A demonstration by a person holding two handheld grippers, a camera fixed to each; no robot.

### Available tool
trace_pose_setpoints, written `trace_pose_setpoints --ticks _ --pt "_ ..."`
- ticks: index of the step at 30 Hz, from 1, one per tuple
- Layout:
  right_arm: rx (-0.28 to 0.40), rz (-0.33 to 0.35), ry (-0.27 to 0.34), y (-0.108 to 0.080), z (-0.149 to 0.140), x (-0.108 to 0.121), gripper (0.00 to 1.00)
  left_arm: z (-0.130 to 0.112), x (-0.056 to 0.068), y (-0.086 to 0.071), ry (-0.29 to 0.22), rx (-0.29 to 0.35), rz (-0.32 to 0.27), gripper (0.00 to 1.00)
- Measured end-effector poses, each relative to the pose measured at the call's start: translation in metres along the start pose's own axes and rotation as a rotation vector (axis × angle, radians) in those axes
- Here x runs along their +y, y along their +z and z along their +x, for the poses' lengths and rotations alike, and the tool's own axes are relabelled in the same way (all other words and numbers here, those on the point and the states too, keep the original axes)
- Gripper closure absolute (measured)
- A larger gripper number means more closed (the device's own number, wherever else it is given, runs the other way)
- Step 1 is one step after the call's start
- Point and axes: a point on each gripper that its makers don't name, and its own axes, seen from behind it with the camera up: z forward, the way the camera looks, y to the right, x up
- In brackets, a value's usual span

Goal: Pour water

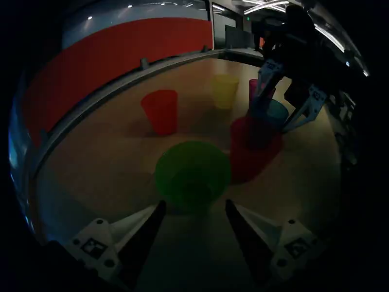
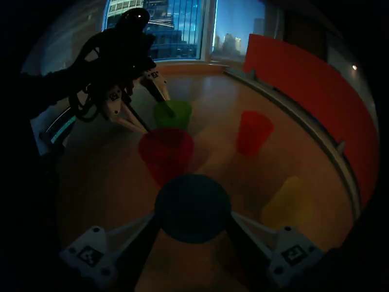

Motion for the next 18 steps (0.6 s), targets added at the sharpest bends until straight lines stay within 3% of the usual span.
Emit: trace_pose_setpoints --ticks 9,18 --pt "-0.003 -0.015 -0.012 0.0 0.001 0.005 0.0 0.003 -0.001 -0.003 -0.001 0.003 0.005 0.11" --pt "-0.001 -0.023 -0.02 -0.009 0.004 0.005 0.0 0.001 -0.004 -0.009 -0.007 0.005 0.018 0.11"
